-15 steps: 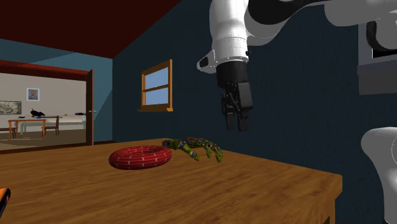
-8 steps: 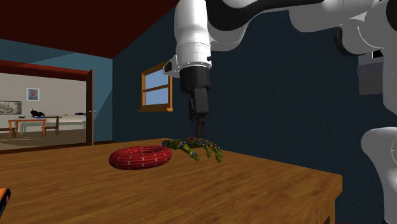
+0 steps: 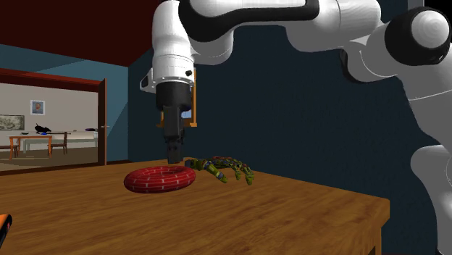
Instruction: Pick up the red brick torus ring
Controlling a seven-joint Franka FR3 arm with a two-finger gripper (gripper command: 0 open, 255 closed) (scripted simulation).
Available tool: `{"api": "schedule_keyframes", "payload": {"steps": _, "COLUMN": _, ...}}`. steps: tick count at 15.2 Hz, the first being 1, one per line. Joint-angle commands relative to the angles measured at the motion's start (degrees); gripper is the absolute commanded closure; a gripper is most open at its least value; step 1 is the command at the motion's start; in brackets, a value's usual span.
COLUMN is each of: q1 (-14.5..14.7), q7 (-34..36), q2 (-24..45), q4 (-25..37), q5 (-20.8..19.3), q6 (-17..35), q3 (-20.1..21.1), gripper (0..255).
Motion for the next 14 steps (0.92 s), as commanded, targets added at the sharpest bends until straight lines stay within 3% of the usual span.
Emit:
{"api": "schedule_keyframes", "payload": {"steps": 1, "q1": 0.37, "q7": 0.25, "q2": 6.3, "q4": 9.25, "q5": -0.26, "q6": -2.76, "q3": 0.09, "gripper": 0}}
{"api": "schedule_keyframes", "payload": {"steps": 11, "q1": 0.31, "q7": -0.31, "q2": 6.15, "q4": 3.13, "q5": -0.17, "q6": 3.2, "q3": 0.05, "gripper": 0}}
{"api": "schedule_keyframes", "payload": {"steps": 12, "q1": 0.34, "q7": -0.26, "q2": 5.98, "q4": 2.84, "q5": -0.16, "q6": 3.32, "q3": 0.07, "gripper": 255}}
{"api": "schedule_keyframes", "payload": {"steps": 14, "q1": 0.34, "q7": -0.27, "q2": 5.98, "q4": 2.87, "q5": -0.16, "q6": 3.3, "q3": 0.07, "gripper": 255}}
